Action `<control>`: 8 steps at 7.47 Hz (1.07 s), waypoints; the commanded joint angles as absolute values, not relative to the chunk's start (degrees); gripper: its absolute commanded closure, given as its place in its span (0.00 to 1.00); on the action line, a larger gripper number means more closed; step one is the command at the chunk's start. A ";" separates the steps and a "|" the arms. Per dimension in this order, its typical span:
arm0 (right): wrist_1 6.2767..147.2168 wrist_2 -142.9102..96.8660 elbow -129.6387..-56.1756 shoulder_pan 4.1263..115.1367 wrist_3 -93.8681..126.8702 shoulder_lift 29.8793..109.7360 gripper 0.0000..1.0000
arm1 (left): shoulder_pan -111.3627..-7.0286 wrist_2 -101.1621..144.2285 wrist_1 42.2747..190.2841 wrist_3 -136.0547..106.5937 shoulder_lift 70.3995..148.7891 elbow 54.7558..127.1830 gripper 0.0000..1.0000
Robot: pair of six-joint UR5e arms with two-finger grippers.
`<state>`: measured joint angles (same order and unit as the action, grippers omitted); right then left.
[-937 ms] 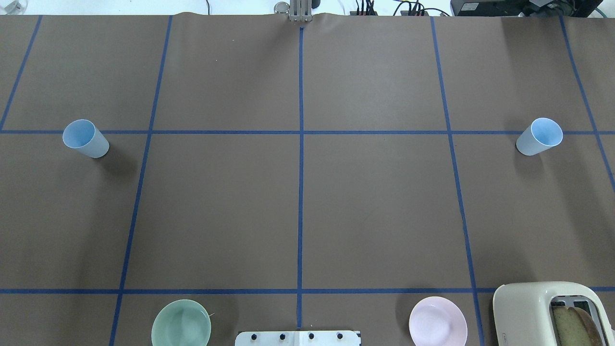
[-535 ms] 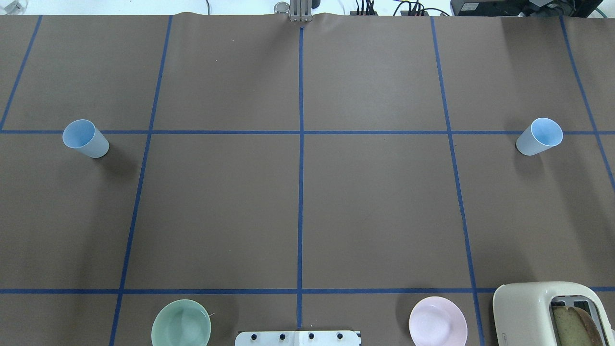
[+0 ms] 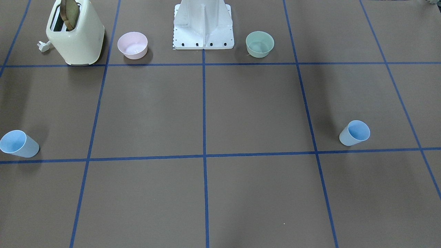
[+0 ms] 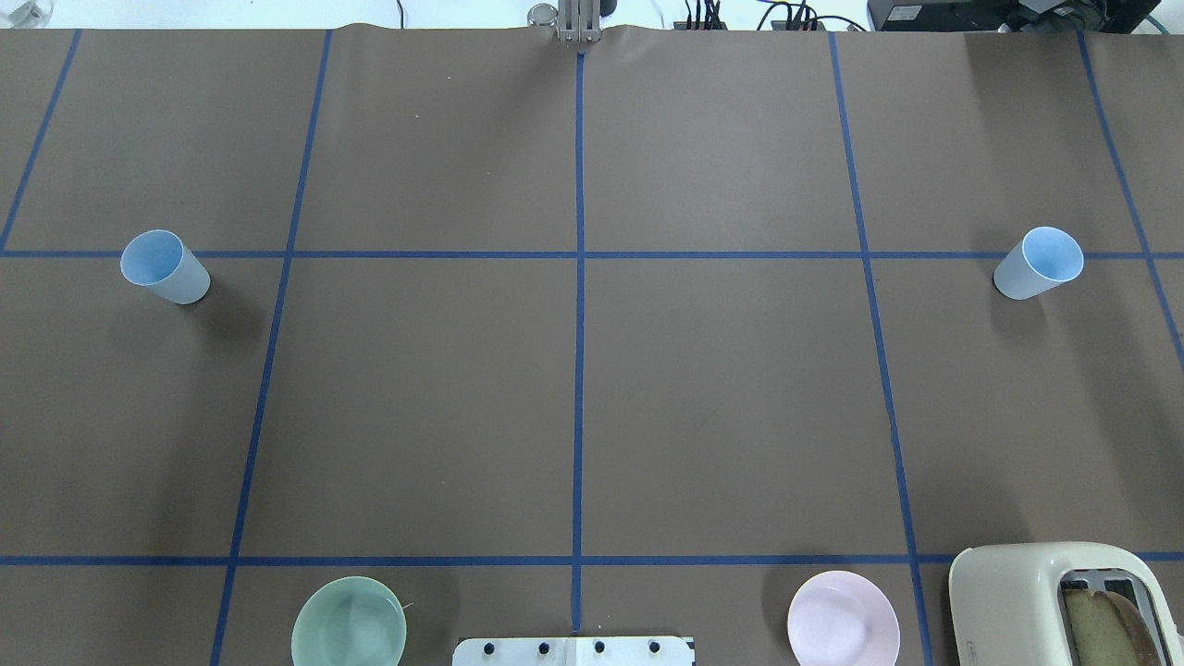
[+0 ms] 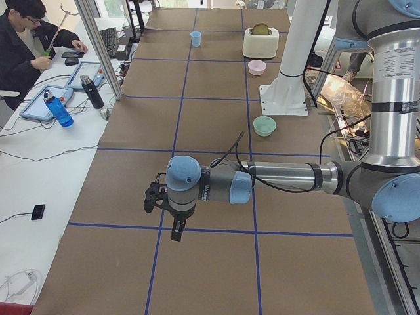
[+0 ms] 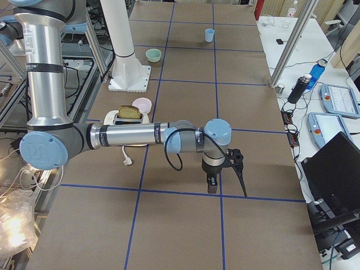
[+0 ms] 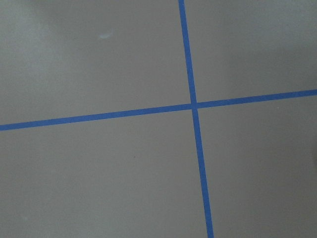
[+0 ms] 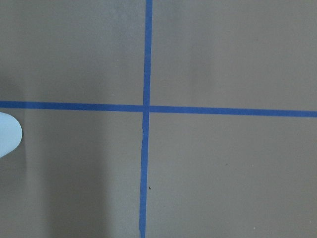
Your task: Stack blue cups with both arms
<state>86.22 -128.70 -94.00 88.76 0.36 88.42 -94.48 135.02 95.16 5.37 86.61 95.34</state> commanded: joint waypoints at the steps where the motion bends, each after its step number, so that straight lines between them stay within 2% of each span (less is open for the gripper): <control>1: 77.46 -128.32 -94.04 88.77 0.27 88.33 0.00 | -94.48 135.00 98.67 5.19 87.97 95.28 0.02; 3: 71.74 -128.15 -93.78 87.38 1.05 87.73 0.00 | -94.22 135.09 113.99 5.01 89.37 92.57 0.02; 4: 71.72 -128.41 -93.95 87.28 1.32 86.15 0.00 | -93.96 135.78 116.17 4.40 92.34 89.59 0.02; 6: 71.81 -128.93 -93.60 87.19 1.41 86.04 0.00 | -92.99 135.62 121.88 4.57 92.03 89.30 0.02; 8: 71.81 -128.94 -93.60 86.05 1.41 85.96 0.00 | -83.91 135.09 122.17 -2.31 95.08 89.91 0.02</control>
<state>71.81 -128.87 -93.63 86.73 1.39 86.06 -89.51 135.38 121.69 2.64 93.15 89.69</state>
